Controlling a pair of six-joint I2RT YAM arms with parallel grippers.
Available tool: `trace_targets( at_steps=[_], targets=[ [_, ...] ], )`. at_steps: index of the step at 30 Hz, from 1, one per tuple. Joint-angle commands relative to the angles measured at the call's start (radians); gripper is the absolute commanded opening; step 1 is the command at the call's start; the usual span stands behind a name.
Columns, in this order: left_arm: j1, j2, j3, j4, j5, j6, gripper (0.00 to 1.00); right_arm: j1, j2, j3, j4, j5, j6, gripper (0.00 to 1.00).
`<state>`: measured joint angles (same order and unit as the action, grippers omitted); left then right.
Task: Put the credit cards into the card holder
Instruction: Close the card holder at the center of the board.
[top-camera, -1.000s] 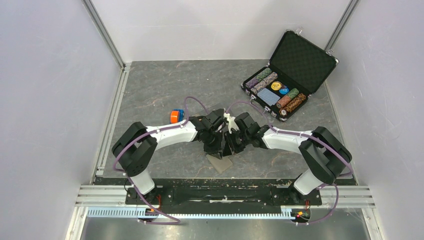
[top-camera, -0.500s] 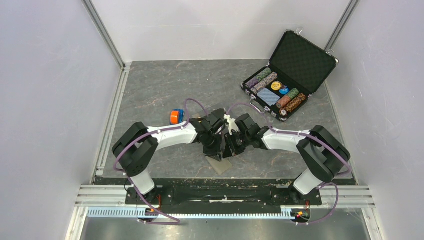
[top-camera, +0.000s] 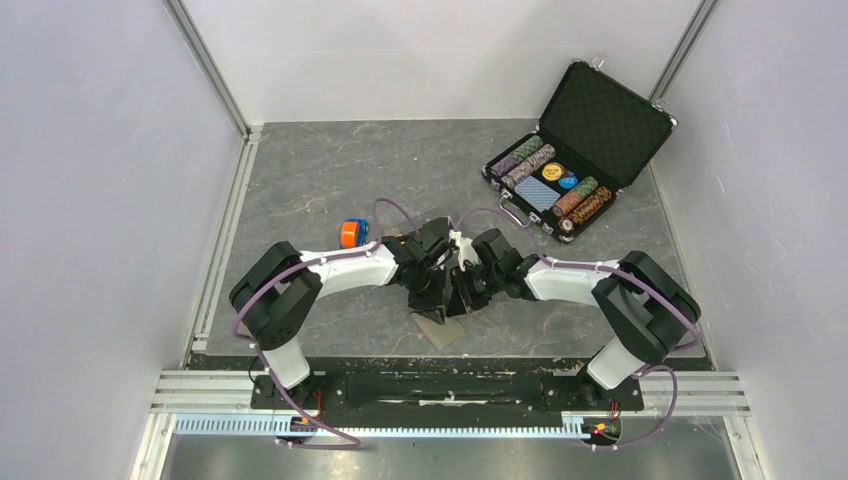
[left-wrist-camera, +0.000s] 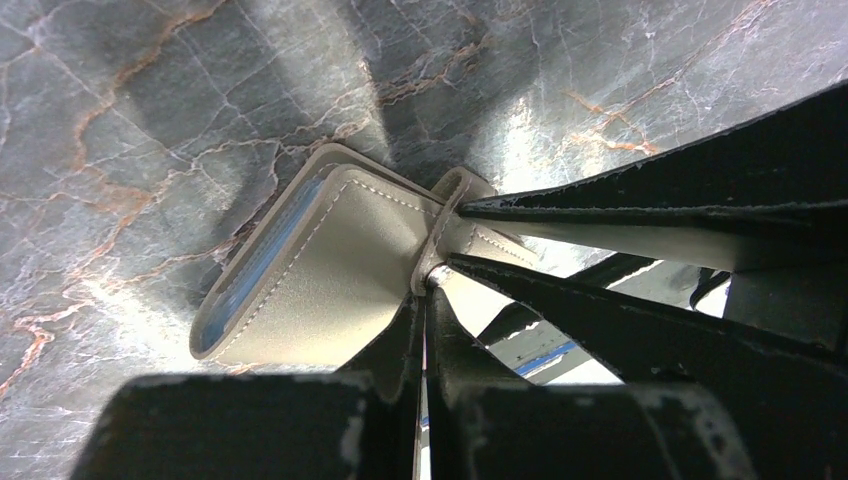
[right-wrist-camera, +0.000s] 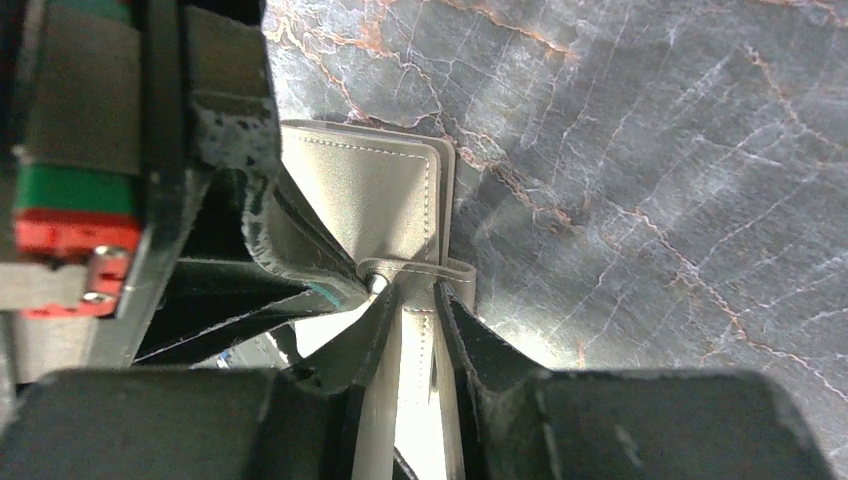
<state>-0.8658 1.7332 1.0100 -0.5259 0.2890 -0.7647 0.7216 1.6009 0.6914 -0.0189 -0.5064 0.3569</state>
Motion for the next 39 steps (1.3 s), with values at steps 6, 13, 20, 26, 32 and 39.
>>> trace_targets(
  at_steps=[6,13,20,26,32,39],
  targets=[
    [-0.028,0.103,-0.033,-0.049,-0.048,0.041,0.02,0.011,0.036,-0.044,-0.107,0.075,-0.046,0.21],
    [-0.036,0.068,-0.037,-0.023,-0.049,0.042,0.02,0.010,-0.049,-0.032,-0.081,0.059,-0.021,0.21],
    [-0.036,-0.006,-0.037,-0.011,-0.077,0.036,0.02,0.005,-0.141,-0.012,-0.053,0.053,0.023,0.22],
    [-0.036,-0.047,-0.028,-0.006,-0.090,0.032,0.02,0.004,-0.162,0.010,-0.041,0.038,0.037,0.23],
    [-0.036,-0.072,-0.033,-0.016,-0.120,0.022,0.02,0.006,-0.118,-0.010,-0.006,0.008,0.048,0.23],
    [-0.036,-0.045,-0.049,-0.027,-0.133,0.022,0.02,0.012,-0.041,-0.008,0.011,-0.005,0.051,0.23]
  ],
)
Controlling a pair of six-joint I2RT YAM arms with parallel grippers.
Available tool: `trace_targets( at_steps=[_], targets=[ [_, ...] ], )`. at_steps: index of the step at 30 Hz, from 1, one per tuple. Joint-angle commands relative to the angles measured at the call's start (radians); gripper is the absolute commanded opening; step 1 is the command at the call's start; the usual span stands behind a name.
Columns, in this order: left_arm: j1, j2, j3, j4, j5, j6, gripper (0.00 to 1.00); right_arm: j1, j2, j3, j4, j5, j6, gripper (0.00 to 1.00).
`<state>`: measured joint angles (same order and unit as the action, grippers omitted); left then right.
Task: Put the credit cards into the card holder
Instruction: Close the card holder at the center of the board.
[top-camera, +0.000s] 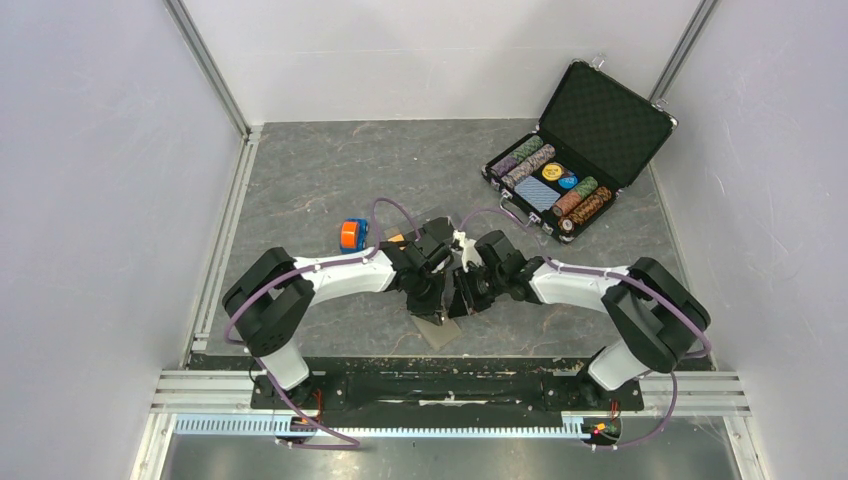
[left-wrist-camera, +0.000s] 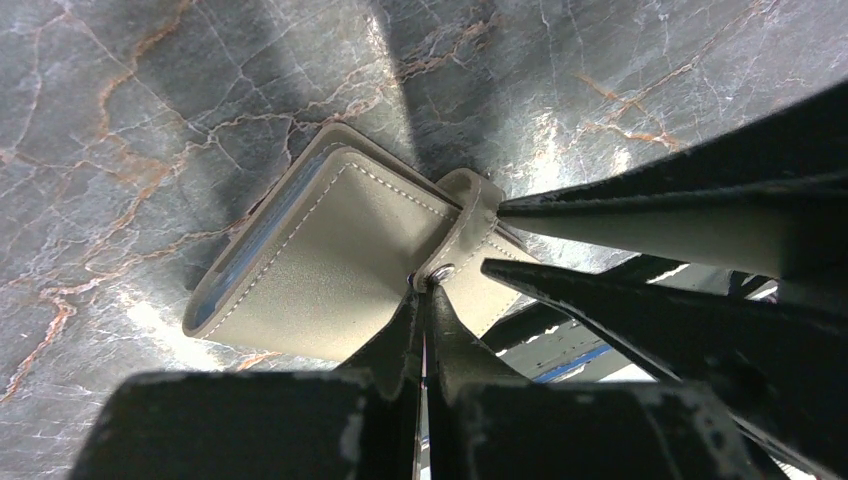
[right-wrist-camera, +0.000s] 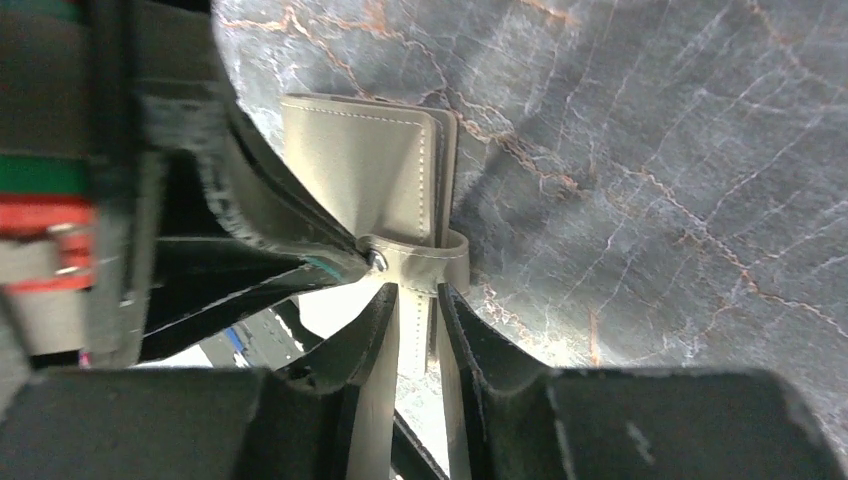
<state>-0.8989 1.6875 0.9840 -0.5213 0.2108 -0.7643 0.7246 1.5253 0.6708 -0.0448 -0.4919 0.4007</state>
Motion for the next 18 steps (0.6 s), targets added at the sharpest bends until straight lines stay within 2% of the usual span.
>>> trace_targets(
  at_steps=[1,9,18],
  targets=[
    [-0.003,0.008,-0.025,-0.031,-0.054,0.023,0.02,0.012,0.043,0.012,0.050,-0.020,0.011,0.23],
    [-0.003,0.067,-0.015,-0.060,-0.053,0.039,0.02,0.027,0.084,0.005,0.047,0.009,0.002,0.22],
    [-0.003,0.011,-0.004,-0.046,-0.065,0.045,0.03,-0.024,-0.015,0.016,0.021,0.001,0.028,0.22]
  ],
)
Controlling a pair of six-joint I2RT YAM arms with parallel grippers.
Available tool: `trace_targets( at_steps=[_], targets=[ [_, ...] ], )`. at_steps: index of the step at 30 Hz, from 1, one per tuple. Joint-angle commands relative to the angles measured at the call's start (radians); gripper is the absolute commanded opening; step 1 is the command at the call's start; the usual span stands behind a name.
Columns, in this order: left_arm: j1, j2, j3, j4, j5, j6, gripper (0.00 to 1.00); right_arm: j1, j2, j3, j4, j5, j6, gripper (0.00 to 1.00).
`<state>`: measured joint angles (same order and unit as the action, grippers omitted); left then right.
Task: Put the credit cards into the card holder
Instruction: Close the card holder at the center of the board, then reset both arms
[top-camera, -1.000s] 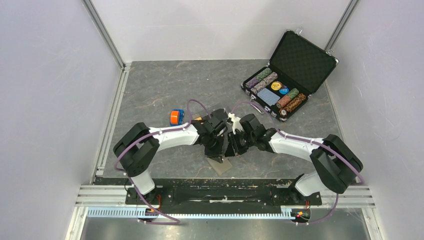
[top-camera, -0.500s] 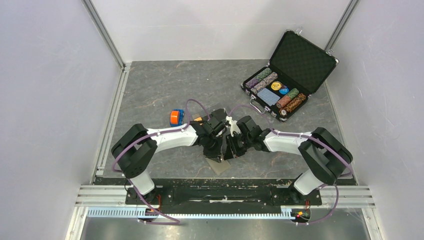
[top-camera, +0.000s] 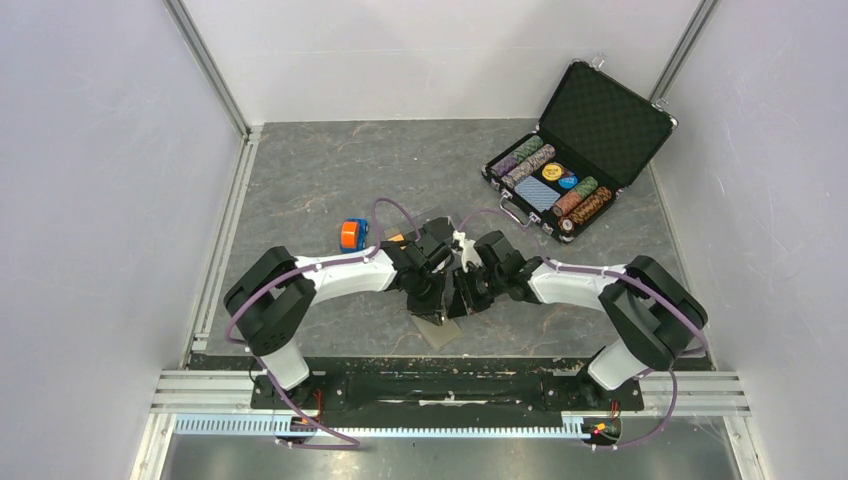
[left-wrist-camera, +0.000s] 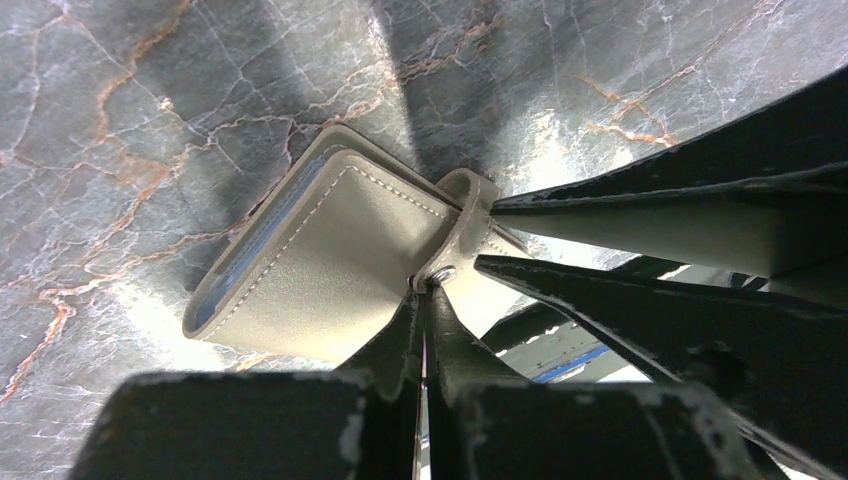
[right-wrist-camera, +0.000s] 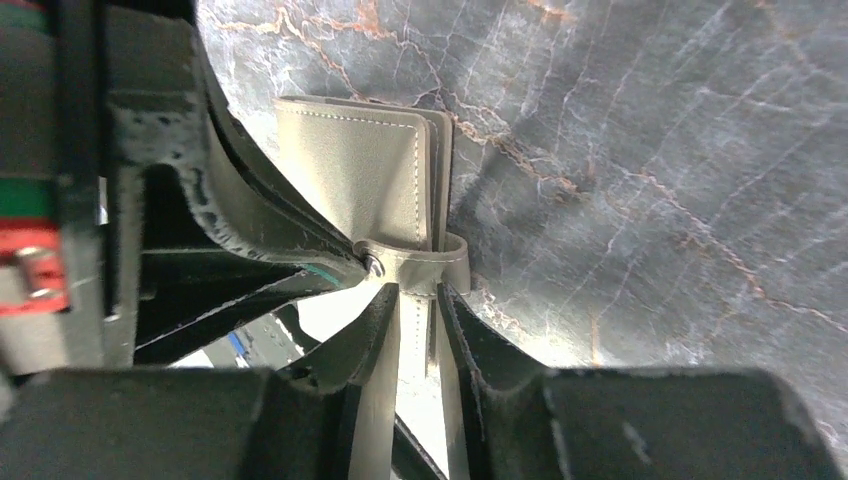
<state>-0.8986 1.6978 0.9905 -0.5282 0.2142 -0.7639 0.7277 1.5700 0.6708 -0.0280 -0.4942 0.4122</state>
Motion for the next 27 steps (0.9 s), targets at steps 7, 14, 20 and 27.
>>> trace_targets(
  at_steps=[7,14,20,27],
  targets=[
    [-0.003,-0.063,-0.004,-0.017,-0.076,0.044,0.17,-0.109,-0.123,0.013,0.005,-0.031,0.035,0.23],
    [-0.003,-0.146,0.033,0.004,-0.075,0.059,0.35,-0.134,-0.140,-0.005,0.002,-0.037,0.032,0.23],
    [-0.004,-0.222,0.048,0.040,-0.092,0.054,0.47,-0.143,-0.151,-0.020,0.002,-0.035,0.024,0.24],
    [0.001,-0.319,-0.024,0.202,-0.089,0.027,1.00,-0.172,-0.173,-0.041,-0.004,-0.017,0.010,0.37]
  ],
)
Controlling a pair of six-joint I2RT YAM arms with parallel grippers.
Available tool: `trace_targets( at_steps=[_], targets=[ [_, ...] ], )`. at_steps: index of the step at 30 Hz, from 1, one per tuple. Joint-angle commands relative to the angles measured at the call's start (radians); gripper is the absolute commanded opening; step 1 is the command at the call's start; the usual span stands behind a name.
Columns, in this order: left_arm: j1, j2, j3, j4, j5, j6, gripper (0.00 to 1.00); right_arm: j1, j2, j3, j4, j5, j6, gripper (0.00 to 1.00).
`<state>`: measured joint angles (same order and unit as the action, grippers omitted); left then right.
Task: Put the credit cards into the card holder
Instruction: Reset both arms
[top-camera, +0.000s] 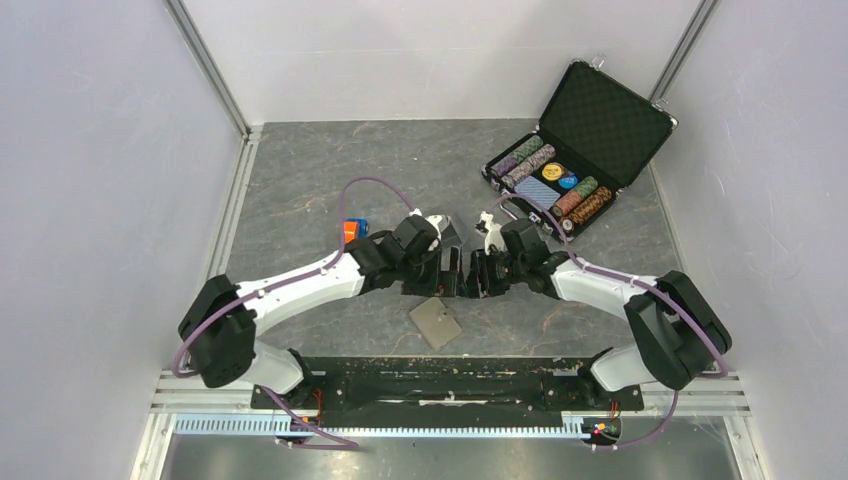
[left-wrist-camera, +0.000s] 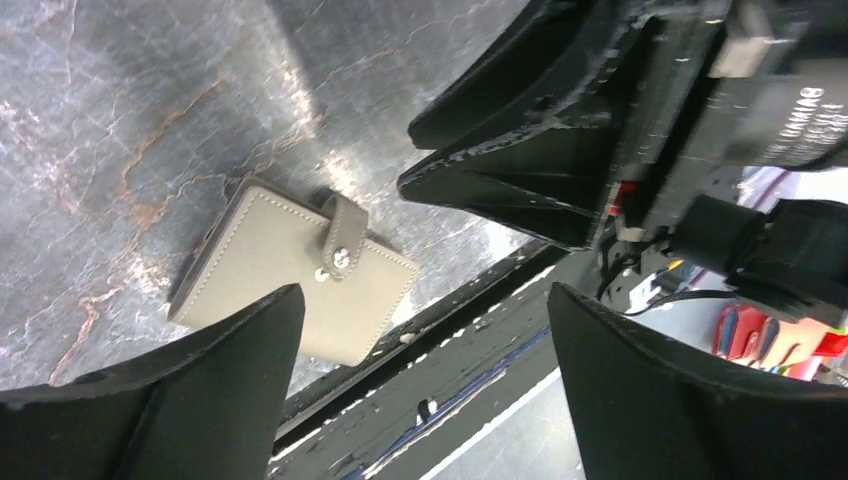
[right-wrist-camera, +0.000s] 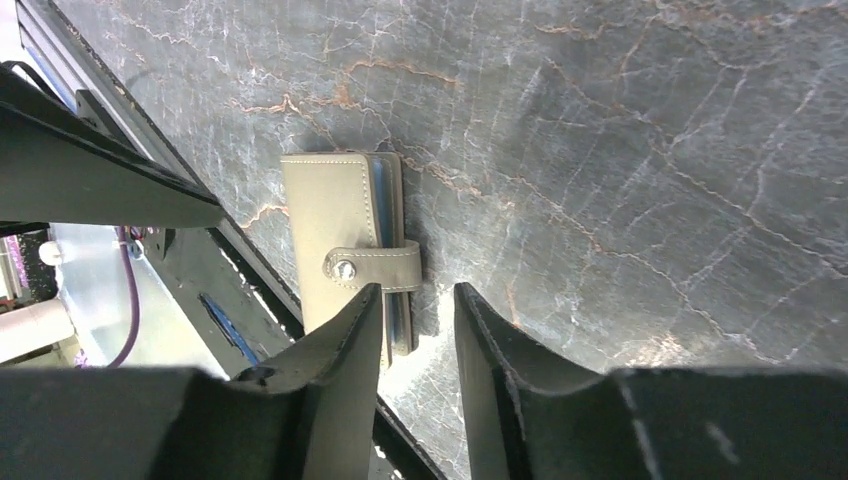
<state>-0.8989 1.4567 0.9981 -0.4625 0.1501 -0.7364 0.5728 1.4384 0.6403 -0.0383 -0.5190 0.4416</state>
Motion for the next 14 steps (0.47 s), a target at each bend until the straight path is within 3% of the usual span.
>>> trace_targets(
  at_steps=[1,6,8,11,14],
  targets=[
    [0.004,-0.092,-0.050,0.162,-0.027,-0.003,1.00,-0.021,-0.048,-0.014,0.000,0.021,-0.027,0.43],
    [0.028,-0.201,-0.160,0.302,-0.081,-0.027,1.00,-0.046,-0.090,-0.034,-0.025,0.095,-0.063,0.79],
    [0.038,-0.232,-0.171,0.306,-0.107,-0.015,1.00,-0.057,-0.109,-0.039,-0.036,0.130,-0.075,0.89],
    [0.038,-0.282,-0.180,0.327,-0.126,0.037,1.00,-0.072,-0.133,-0.034,-0.055,0.173,-0.097,0.98],
    [0.043,-0.305,-0.168,0.320,-0.187,0.058,1.00,-0.086,-0.148,-0.026,-0.066,0.204,-0.114,0.98]
  ],
)
